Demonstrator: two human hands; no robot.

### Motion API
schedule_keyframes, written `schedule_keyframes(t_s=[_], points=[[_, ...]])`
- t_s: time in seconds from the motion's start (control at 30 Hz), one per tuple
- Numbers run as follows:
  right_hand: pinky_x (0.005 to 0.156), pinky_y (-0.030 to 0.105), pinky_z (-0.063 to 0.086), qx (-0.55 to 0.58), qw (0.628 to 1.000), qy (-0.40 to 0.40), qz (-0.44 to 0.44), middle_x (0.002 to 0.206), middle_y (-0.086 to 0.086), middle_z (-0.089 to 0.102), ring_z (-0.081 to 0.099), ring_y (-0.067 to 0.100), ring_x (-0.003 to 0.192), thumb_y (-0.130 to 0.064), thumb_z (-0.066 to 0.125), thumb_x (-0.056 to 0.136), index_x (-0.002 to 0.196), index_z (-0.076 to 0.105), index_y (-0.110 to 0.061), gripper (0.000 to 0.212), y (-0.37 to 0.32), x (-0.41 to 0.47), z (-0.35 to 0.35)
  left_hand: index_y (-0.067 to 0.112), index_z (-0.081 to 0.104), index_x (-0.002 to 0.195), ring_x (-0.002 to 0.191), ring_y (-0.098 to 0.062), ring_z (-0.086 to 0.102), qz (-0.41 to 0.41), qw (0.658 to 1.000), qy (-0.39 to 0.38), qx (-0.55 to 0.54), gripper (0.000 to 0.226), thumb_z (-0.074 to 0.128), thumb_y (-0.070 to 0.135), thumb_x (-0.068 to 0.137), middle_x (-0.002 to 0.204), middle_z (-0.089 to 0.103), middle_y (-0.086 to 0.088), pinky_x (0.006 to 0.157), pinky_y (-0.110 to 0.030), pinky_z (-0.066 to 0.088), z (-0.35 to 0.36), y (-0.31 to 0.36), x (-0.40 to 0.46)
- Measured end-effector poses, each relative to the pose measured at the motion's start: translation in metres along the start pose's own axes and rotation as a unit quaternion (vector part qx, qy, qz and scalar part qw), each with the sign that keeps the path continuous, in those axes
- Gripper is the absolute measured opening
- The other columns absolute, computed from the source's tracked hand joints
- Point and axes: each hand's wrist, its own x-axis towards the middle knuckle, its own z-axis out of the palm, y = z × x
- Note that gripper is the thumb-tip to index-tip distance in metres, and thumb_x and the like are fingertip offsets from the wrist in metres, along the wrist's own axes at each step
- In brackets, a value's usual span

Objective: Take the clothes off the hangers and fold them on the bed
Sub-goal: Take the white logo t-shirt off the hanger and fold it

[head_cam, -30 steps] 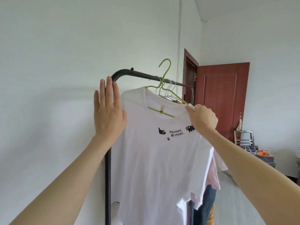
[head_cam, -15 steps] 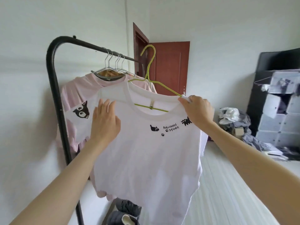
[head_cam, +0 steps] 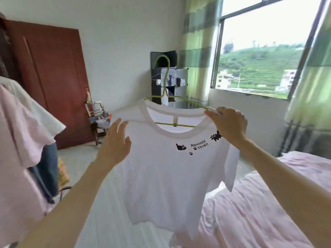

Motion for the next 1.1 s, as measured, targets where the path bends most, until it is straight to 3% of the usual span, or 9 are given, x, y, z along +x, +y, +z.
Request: schedule_keyframes(t_s=[0.2,0.37,0.47,0.53,0.63,0.77,0.83,0.93,1.1], points=[[0.067,0.030,0.028,-0.066,0.993,0.068,0.066,0.056,-0.003,0.042,0.045,0.028,0.073,-0.053,0.055,0.087,0.052,0.034,-0.017,0.054,0.132,0.000,-0.124,0.005,0.031,0.143,0.142,-0.031,0.021,0.085,0.992,-0.026,-0.085,0.055,0.049,0.008,0.091,0.153,0.022,-0.015,0.112,-0.045,0.026,0.077,0.160,0.018],[0.069,0.029,0.030,-0.138,0.977,0.114,0.113,0.081,0.012,0.063,0.055,0.032,0.084,-0.054,0.055,0.087,0.077,0.062,-0.013,0.043,0.258,-0.008,-0.233,0.010,0.031,0.144,0.142,-0.026,0.021,0.143,0.974,-0.033,-0.171,0.054,0.048,0.010,0.093,0.154,0.022,-0.011,0.111,-0.041,0.024,0.139,0.323,0.028],[0.069,0.029,0.030,-0.177,0.965,0.142,0.129,0.082,0.018,0.062,0.059,0.036,0.092,-0.057,0.055,0.086,0.077,0.063,-0.012,0.046,0.317,-0.020,-0.283,0.007,0.034,0.142,0.141,-0.026,0.022,0.180,0.957,-0.033,-0.224,0.052,0.049,0.007,0.092,0.151,0.027,-0.013,0.112,-0.037,0.022,0.176,0.403,0.022],[0.070,0.031,0.034,-0.198,0.957,0.148,0.151,0.086,0.018,0.067,0.060,0.037,0.093,-0.063,0.054,0.080,0.089,0.068,-0.009,0.056,0.353,-0.036,-0.311,0.006,0.034,0.141,0.141,-0.027,0.023,0.206,0.945,-0.055,-0.247,0.052,0.050,0.006,0.091,0.149,0.030,-0.015,0.112,-0.037,0.022,0.203,0.452,0.012],[0.068,0.032,0.035,-0.238,0.945,0.151,0.168,0.085,0.018,0.069,0.062,0.037,0.089,-0.069,0.047,0.072,0.093,0.069,-0.010,0.066,0.398,-0.058,-0.332,0.003,0.034,0.140,0.140,-0.029,0.024,0.219,0.932,-0.078,-0.276,0.052,0.050,0.003,0.090,0.148,0.030,-0.016,0.113,-0.035,0.020,0.231,0.504,0.002],[0.074,0.033,0.041,-0.269,0.925,0.144,0.224,0.088,0.016,0.070,0.062,0.036,0.094,-0.059,0.060,0.080,0.095,0.071,-0.017,0.046,0.443,-0.088,-0.341,0.002,0.033,0.141,0.140,-0.027,0.025,0.237,0.913,-0.121,-0.309,0.054,0.050,0.002,0.090,0.148,0.030,-0.016,0.113,-0.031,0.019,0.269,0.549,-0.015],[0.071,0.033,0.038,-0.243,0.925,0.127,0.262,0.078,0.013,0.067,0.061,0.035,0.089,-0.055,0.063,0.081,0.090,0.071,-0.018,0.039,0.459,-0.103,-0.340,0.000,0.033,0.141,0.139,-0.028,0.026,0.243,0.905,-0.150,-0.314,0.054,0.051,0.003,0.090,0.148,0.031,-0.017,0.113,-0.033,0.020,0.293,0.566,-0.023],[0.066,0.033,0.034,-0.196,0.923,0.112,0.310,0.058,0.007,0.056,0.055,0.032,0.074,-0.049,0.067,0.080,0.071,0.064,-0.013,0.037,0.479,-0.122,-0.333,0.003,0.036,0.141,0.137,-0.031,0.030,0.261,0.901,-0.180,-0.297,0.051,0.051,0.011,0.093,0.147,0.034,-0.016,0.111,-0.044,0.023,0.327,0.582,-0.031],[0.062,0.033,0.029,-0.189,0.905,0.122,0.360,0.048,-0.003,0.035,0.041,0.024,0.062,-0.044,0.070,0.079,0.050,0.034,-0.013,0.056,0.509,-0.139,-0.319,0.026,0.037,0.143,0.138,-0.023,0.029,0.272,0.897,-0.218,-0.272,0.047,0.046,0.031,0.097,0.146,0.038,0.000,0.107,-0.065,0.001,0.369,0.601,-0.033]])
